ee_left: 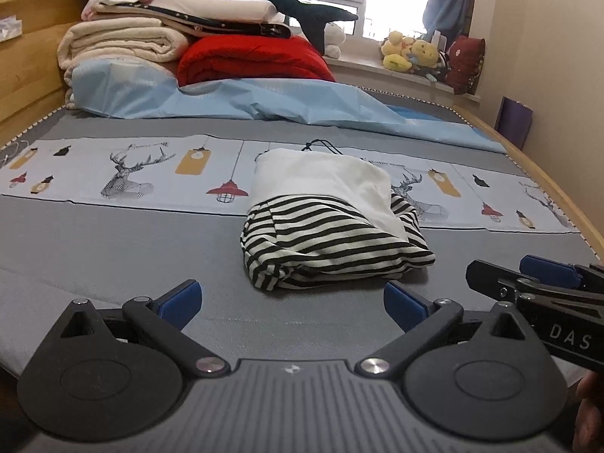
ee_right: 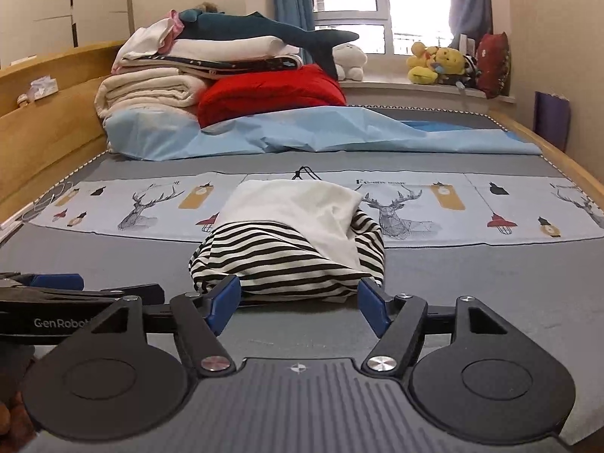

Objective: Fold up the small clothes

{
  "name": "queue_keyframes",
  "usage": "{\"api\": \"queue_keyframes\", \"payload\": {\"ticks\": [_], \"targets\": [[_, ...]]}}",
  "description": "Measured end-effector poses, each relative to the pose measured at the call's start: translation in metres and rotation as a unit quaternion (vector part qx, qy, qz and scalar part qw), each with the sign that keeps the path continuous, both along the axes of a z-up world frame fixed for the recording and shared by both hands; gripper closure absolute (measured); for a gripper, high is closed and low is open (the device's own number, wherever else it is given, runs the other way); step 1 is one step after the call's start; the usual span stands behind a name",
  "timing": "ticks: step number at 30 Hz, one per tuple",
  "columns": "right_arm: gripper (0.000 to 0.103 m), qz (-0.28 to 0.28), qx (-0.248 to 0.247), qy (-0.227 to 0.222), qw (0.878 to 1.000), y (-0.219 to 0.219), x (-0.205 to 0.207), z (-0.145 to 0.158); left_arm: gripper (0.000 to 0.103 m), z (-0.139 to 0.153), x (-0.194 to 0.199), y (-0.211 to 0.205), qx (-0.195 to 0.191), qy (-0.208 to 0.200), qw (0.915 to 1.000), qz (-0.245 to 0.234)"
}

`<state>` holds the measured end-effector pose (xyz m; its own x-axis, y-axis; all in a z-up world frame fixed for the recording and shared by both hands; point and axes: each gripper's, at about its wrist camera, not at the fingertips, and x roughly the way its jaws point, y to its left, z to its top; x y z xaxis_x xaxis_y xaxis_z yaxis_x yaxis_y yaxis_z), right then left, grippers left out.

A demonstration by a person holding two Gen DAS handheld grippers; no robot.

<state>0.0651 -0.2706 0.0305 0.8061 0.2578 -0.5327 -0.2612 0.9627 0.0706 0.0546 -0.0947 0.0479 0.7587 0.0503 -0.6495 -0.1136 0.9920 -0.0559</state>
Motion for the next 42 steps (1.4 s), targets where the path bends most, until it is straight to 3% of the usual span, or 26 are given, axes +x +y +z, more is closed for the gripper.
{"api": "queue_keyframes", "payload": {"ticks": [42], "targets": [[0.033,0.011,0.005,-0.012,1.000,0.005,-0.003,0.001,0.001,-0.002,0.000,0.002,0.002,0.003,1.0000,0.000]]}}
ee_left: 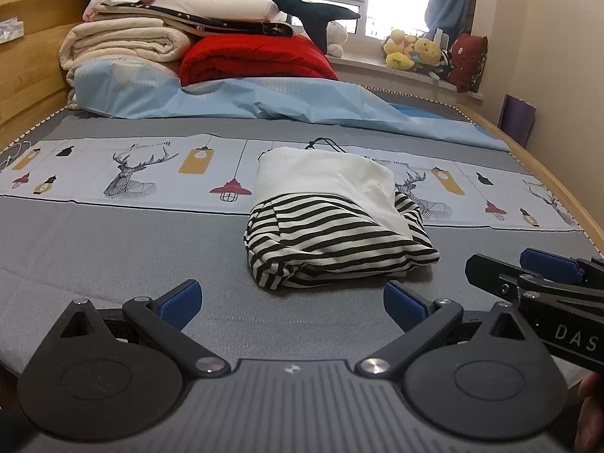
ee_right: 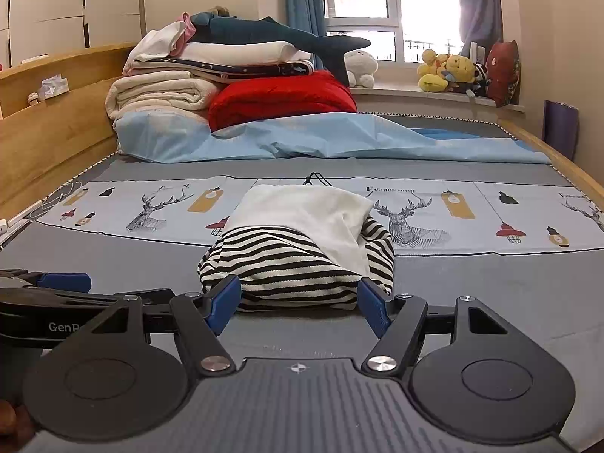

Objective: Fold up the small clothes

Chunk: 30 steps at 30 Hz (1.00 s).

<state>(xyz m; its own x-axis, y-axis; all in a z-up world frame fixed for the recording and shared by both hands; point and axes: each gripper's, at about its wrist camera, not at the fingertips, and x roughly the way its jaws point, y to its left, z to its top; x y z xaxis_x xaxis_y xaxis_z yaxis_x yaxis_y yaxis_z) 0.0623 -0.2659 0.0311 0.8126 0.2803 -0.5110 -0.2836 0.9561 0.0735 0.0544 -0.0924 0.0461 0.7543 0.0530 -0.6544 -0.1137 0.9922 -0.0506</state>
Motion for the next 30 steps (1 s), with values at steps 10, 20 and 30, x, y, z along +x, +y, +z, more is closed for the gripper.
{"api": "queue_keyframes", "payload": {"ticks": [10,20,30], "targets": [[0.033,0.000,0.000,0.000,1.000,0.0007,-0.0001,0.0003,0.001,-0.0004,0.0004,0.0004,0.000,0.001,1.0000,0.001],[0.033,0.000,-0.001,0.000,1.000,0.0005,0.0001,0.0002,0.001,-0.0019,0.0002,0.0016,0.000,0.002,1.0000,0.000],[0.033,0.000,-0.001,0.001,1.000,0.0008,0.0003,0.0007,0.001,-0.0017,0.0004,0.0024,0.000,0.002,1.0000,0.000]]}}
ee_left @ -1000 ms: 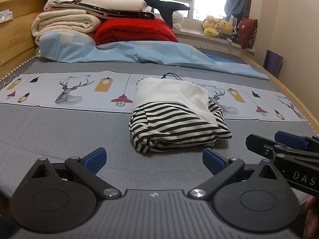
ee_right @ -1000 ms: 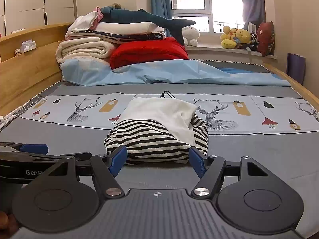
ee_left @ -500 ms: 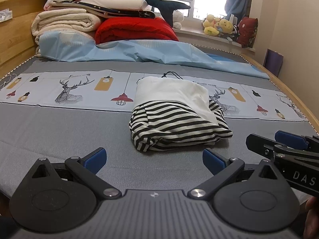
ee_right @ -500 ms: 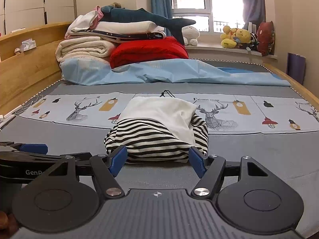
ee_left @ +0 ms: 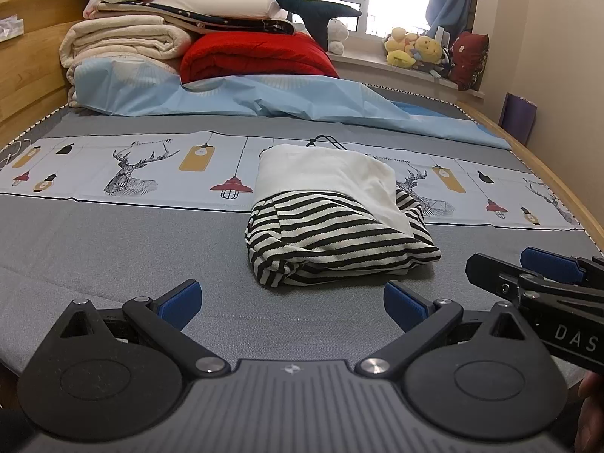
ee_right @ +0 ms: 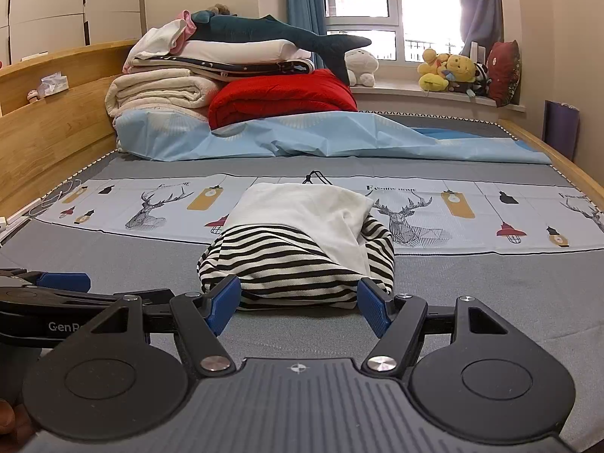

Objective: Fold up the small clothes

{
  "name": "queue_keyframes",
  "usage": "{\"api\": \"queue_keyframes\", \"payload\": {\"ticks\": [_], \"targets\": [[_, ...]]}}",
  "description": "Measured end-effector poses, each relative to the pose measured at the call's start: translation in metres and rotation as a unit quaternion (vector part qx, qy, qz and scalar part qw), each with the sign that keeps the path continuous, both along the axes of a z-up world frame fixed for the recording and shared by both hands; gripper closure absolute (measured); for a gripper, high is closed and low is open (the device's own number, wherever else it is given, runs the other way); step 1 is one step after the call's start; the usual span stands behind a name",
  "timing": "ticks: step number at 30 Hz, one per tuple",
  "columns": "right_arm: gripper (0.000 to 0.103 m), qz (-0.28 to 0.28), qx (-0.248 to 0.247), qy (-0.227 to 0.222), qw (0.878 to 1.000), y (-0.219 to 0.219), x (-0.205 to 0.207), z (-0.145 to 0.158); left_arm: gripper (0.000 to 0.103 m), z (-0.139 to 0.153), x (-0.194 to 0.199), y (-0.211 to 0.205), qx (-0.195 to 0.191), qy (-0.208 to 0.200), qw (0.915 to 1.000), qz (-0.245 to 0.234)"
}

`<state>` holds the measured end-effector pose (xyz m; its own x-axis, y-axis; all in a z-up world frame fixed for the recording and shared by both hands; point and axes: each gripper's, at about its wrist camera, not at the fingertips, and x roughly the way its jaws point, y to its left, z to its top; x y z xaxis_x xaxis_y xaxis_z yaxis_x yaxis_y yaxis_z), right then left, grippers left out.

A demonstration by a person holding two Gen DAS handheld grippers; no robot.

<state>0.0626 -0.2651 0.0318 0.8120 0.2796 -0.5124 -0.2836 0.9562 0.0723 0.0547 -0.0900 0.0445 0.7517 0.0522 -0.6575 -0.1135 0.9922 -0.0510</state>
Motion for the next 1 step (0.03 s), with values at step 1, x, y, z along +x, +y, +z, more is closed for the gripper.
{"api": "queue_keyframes", "payload": {"ticks": [1], "targets": [[0.033,0.000,0.000,0.000,1.000,0.0001,-0.0001,0.0002,0.001,0.0000,0.0000,0.0002,0.000,0.000,1.0000,0.000]]}}
